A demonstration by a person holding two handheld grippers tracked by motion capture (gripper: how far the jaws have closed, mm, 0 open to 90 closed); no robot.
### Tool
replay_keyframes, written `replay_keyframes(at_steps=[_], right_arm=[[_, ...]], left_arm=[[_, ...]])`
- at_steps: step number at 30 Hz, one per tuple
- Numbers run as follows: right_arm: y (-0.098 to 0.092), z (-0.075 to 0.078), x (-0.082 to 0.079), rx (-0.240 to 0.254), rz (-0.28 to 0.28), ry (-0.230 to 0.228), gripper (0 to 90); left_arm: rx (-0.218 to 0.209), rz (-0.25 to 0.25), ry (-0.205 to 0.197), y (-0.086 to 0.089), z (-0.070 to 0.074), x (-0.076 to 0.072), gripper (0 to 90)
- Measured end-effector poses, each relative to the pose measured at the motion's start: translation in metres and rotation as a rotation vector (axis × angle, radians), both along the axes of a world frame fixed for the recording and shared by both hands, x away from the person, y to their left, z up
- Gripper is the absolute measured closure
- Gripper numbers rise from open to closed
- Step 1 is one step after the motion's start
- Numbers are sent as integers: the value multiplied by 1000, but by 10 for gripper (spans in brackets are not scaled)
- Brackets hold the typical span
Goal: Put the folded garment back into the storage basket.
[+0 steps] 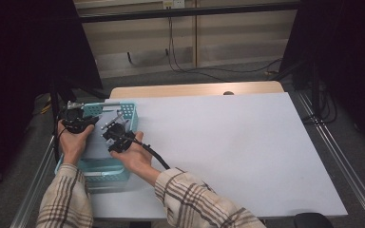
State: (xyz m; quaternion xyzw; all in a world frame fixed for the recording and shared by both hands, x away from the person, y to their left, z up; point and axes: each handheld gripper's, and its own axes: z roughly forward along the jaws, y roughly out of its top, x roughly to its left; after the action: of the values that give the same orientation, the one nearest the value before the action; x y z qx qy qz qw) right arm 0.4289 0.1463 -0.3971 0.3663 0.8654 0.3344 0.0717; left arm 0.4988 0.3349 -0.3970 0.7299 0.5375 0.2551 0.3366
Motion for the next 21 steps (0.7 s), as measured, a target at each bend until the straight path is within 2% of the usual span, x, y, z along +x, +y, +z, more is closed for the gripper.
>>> replay_keyframes(at_steps=[2,3,7,8,9,11,14,16,18,19,20,21], right_arm=[[0,2,0,2,-6,-6,624],[-1,3,0,8,-14,0,623],[-5,8,1,13,-15,-56,551],[-6,9,1,21,-10,-60,549],[-7,11,1,25,-9,-72,540],[-9,12,2,34,-9,-83,507],[-12,14,2,44,-13,-93,469],[-13,15,1,78,-9,-104,445],[-14,17,2,94,10,-130,411],[-15,17,2,101,15,-138,396],[-15,18,1,106,15,-141,376],[-16,19,1,107,19,-144,360]], left_arm=[[-14,-9,-4,1,1,-1,618],[-8,-2,-13,0,1,-1,612],[12,23,-36,1,3,-3,428],[-14,16,-36,2,3,-3,414],[-28,20,-47,2,4,-4,391],[-13,19,-80,2,8,-7,334],[-14,13,-112,3,14,-10,260],[2,24,-149,2,18,-12,205],[-8,9,-181,3,21,-13,172],[-26,4,-183,3,22,-15,166],[-22,0,-187,3,22,-16,145],[-24,1,-208,3,21,-16,131]])
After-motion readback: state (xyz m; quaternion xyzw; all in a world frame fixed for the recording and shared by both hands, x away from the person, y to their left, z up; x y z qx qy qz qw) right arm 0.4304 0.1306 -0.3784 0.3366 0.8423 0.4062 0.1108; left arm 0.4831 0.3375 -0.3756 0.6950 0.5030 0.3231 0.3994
